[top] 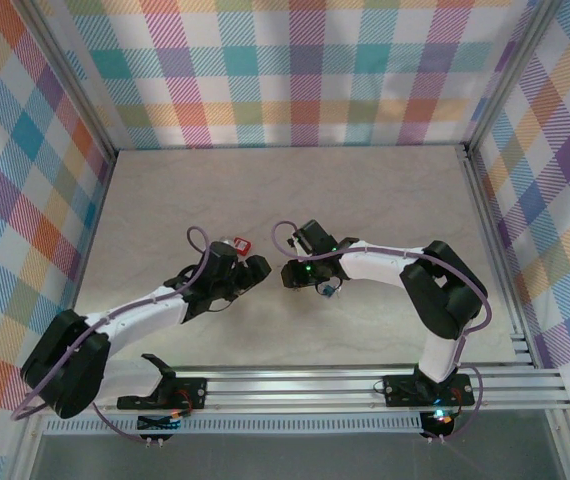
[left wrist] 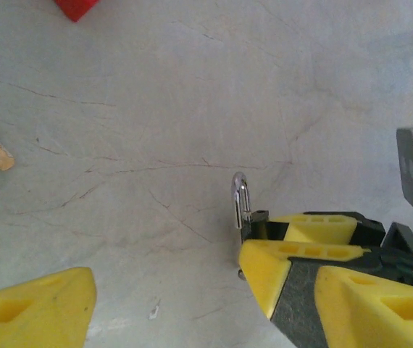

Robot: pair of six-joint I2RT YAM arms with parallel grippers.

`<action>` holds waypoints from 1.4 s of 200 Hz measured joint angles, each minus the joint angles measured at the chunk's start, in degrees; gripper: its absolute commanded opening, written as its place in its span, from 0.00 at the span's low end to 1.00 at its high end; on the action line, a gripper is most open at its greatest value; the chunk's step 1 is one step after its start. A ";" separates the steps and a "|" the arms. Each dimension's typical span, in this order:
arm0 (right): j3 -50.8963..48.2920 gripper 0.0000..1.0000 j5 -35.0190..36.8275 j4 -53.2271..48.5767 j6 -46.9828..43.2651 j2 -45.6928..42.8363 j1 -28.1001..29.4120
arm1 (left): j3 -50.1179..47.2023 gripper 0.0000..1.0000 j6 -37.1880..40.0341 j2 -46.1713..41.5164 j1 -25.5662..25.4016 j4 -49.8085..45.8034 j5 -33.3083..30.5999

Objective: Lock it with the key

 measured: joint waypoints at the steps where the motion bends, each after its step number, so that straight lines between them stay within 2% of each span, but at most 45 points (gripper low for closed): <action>1: 0.00 0.37 -0.02 0.02 0.00 0.00 0.00 | -0.02 0.73 -0.11 0.09 0.00 0.13 0.02; 29: -0.44 0.37 -0.39 0.26 0.04 -0.17 0.02 | -0.55 0.65 -1.88 3.48 0.00 4.17 1.14; 66: -0.52 0.37 -0.98 0.44 0.04 -0.22 0.02 | -0.92 0.61 -4.15 6.84 -0.02 9.31 2.47; 140: -0.52 0.36 -2.10 0.94 0.04 -0.22 0.02 | -0.96 0.40 -7.78 13.53 -0.09 17.57 4.66; 230: -0.59 0.37 -3.72 1.86 0.22 -0.22 0.02 | -1.01 0.29 -10.36 17.79 -0.17 23.69 6.08; 280: -0.61 0.37 -4.81 2.08 0.20 -0.22 0.28 | -1.01 0.29 -10.36 17.92 -0.17 24.92 6.01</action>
